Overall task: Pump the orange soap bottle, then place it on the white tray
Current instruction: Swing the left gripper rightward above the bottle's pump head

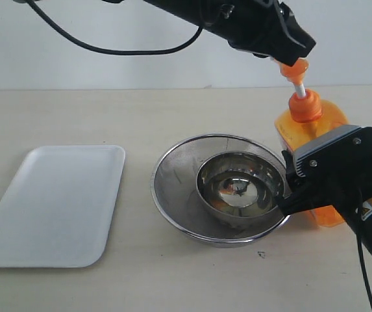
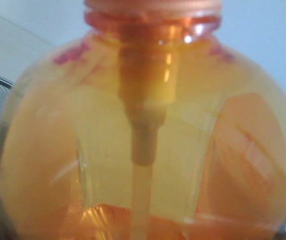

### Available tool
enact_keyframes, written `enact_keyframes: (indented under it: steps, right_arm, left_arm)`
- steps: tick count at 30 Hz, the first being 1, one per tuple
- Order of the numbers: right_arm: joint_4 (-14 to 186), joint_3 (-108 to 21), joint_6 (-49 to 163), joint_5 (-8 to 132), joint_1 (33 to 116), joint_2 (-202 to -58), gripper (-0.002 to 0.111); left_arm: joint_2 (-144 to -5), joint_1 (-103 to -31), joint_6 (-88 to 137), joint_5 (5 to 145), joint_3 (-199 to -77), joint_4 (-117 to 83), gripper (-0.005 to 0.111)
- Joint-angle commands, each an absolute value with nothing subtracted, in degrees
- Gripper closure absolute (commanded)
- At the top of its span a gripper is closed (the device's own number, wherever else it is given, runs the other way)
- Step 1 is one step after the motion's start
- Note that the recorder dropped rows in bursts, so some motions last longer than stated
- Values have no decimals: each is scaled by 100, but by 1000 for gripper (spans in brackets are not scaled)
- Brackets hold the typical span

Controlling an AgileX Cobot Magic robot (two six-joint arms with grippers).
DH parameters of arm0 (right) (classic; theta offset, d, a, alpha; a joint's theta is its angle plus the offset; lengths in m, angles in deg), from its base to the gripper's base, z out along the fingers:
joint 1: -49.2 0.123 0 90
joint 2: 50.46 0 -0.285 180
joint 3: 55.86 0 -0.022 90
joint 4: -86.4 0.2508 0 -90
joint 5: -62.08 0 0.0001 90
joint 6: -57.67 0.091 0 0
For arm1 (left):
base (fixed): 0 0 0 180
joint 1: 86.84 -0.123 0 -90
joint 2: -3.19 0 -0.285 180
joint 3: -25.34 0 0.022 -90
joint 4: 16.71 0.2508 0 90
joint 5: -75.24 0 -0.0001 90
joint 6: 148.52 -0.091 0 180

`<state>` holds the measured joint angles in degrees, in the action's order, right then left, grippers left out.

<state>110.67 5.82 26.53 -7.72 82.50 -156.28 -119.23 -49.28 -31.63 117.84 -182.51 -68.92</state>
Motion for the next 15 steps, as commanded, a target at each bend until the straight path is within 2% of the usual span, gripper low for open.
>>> enact_keyframes:
  steps: [1,15]
  right_arm:
    - [11019,588,2687,-788,8235,-15609,108]
    - [11152,588,2515,-788,8235,-15609,108]
  left_arm:
    - [-11925,-4990,-3102,12271,-18276,-6792,102]
    - [-11469,-5269,-2952,12406,-18151,-6770,102]
